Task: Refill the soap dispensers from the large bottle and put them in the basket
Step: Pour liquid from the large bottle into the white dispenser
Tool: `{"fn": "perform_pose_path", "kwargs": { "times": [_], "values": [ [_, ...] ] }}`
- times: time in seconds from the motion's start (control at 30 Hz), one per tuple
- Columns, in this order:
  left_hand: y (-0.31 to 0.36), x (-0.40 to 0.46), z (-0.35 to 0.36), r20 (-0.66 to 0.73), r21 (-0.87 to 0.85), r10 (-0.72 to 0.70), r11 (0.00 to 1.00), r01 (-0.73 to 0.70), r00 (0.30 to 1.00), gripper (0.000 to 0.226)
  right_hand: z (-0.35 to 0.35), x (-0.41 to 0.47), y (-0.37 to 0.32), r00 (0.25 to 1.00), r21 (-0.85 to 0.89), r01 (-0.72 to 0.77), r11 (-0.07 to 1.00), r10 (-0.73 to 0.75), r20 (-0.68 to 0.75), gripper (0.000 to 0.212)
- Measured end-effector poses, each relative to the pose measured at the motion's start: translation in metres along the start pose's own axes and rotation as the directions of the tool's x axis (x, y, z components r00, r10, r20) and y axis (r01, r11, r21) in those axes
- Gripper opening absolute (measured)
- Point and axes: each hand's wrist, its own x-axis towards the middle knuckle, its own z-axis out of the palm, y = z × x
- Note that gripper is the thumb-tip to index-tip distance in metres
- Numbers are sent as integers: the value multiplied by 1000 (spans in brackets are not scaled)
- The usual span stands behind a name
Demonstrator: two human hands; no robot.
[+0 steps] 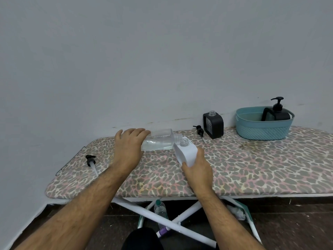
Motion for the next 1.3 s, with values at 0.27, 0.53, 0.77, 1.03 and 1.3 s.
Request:
{"fn": "perform_pose_path", "kwargs": {
  "times": [0.27,0.53,0.77,1.03,1.3],
  "values": [
    [0,1,-1,-15,4,6,1000,-6,1000,73,-1,0,0,1000,9,-2,1000,2,3,69],
    [0,1,1,-28,7,9,1000,-9,1000,74,-1,0,0,1000,11,-9,1000,9,12,69],
    [0,2,0,-50,12,12,1000,-11,999,72,-1,1,0,1000,12,-13,1000,13,16,69],
    [0,-1,7,-46,4,-12,1000,12,999,74,-1,1,0,1000,12,-10,1000,10,10,69],
    [7,-10,10,-38,-69,-60,996,58,997,70,-1,1,0,1000,28,-11,1000,10,9,67]
  ]
}}
